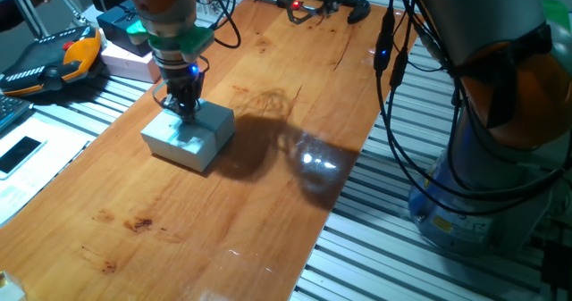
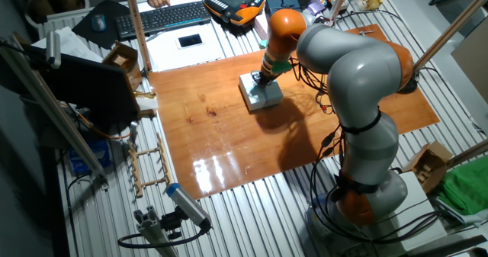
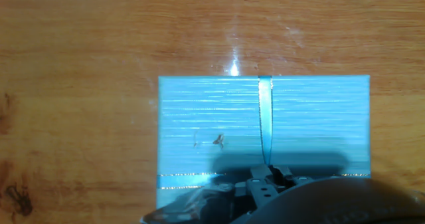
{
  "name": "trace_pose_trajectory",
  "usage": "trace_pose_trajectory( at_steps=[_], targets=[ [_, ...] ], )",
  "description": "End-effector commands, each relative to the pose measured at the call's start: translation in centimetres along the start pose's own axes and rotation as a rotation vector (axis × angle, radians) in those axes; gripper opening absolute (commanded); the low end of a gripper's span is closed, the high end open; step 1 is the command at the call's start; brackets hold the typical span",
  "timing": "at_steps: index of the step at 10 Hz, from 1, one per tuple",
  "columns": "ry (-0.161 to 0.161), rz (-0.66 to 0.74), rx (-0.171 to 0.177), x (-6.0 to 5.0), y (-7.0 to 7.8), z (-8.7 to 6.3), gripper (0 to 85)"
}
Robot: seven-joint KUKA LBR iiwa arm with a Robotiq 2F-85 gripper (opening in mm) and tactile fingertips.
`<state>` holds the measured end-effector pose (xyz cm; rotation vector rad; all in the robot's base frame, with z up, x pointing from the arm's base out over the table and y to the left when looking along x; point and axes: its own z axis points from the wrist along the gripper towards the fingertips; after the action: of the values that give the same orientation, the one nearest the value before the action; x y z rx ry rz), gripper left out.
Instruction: Take everything out of the gift box
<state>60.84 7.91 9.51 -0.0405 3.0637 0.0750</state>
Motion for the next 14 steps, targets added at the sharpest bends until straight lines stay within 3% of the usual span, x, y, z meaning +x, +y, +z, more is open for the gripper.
trace_pose_trajectory(
  at_steps=[1,8,14],
  targets=[
    [0.0,0.001,-0.007,0.0,0.0,0.0,1.0],
    [-0.007,-0.008,0.019,0.1,0.2,-2.4,1.0],
    [0.005,0.002,0.039,0.2,1.0,-5.4,1.0]
  ],
)
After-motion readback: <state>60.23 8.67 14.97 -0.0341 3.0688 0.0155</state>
